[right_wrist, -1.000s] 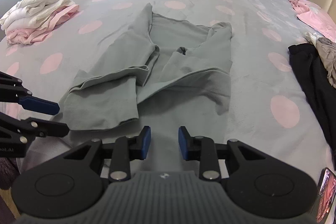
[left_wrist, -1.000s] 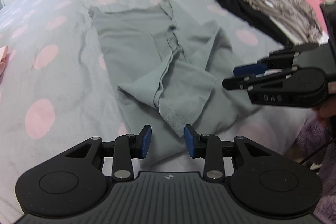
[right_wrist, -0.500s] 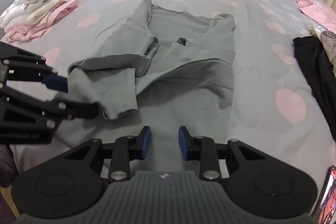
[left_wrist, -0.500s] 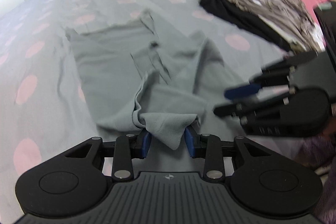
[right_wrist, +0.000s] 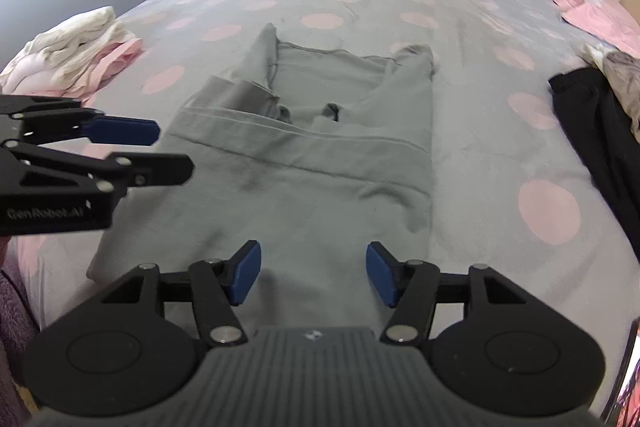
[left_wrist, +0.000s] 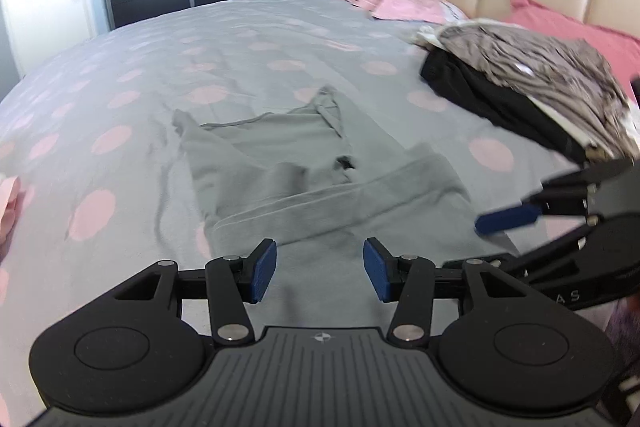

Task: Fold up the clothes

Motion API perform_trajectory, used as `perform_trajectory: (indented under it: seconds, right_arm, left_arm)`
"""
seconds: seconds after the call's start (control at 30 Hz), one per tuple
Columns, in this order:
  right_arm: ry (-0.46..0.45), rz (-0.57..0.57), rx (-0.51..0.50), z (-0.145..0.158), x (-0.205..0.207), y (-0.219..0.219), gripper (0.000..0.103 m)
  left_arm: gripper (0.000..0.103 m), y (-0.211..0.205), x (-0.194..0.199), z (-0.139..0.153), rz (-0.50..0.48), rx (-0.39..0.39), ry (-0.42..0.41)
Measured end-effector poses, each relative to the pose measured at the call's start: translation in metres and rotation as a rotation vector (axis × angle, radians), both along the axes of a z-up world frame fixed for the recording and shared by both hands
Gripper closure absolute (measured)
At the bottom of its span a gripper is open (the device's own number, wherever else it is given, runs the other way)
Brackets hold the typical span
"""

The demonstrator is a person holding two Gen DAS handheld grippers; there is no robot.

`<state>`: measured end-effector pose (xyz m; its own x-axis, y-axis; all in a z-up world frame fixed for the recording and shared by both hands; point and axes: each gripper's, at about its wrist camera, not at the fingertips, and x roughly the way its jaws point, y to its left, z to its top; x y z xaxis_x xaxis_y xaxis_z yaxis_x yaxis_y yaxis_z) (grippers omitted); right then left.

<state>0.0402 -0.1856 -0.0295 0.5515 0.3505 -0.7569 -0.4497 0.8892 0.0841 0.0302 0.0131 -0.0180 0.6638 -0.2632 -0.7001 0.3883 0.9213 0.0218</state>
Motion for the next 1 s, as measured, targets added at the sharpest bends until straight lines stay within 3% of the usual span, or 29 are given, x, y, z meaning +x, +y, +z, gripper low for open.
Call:
perform_trajectory:
  seconds: [0.13, 0.3, 0.7, 0.9, 1.0]
  right_arm:
    - [-0.018, 0.05, -0.035, 0.0, -0.007, 0.006, 0.033]
    - [-0.012, 0.105, -0.041, -0.002, -0.015, 0.006, 0.033]
    - [0.001, 0.295, -0.135, -0.014, -0.046, 0.014, 0.032]
    - [0.019, 0.336, -0.192, -0.028, -0.049, 0.014, 0.032]
    - [-0.008, 0.374, -0.242, -0.03, -0.053, 0.015, 0.032]
  left_arm:
    - [0.056, -0.009, -0.008, -0.006, -0.05, 0.085, -0.007]
    - [0.055, -0.016, -0.022, -0.009, -0.123, 0.112, 0.009]
    - [0.049, -0.034, -0.062, -0.025, -0.342, 0.279, 0.038]
    - [0.049, -0.041, -0.067, -0.048, -0.408, 0.422, 0.087]
    - [0.049, -0.041, -0.072, -0.054, -0.421, 0.492, 0.061]
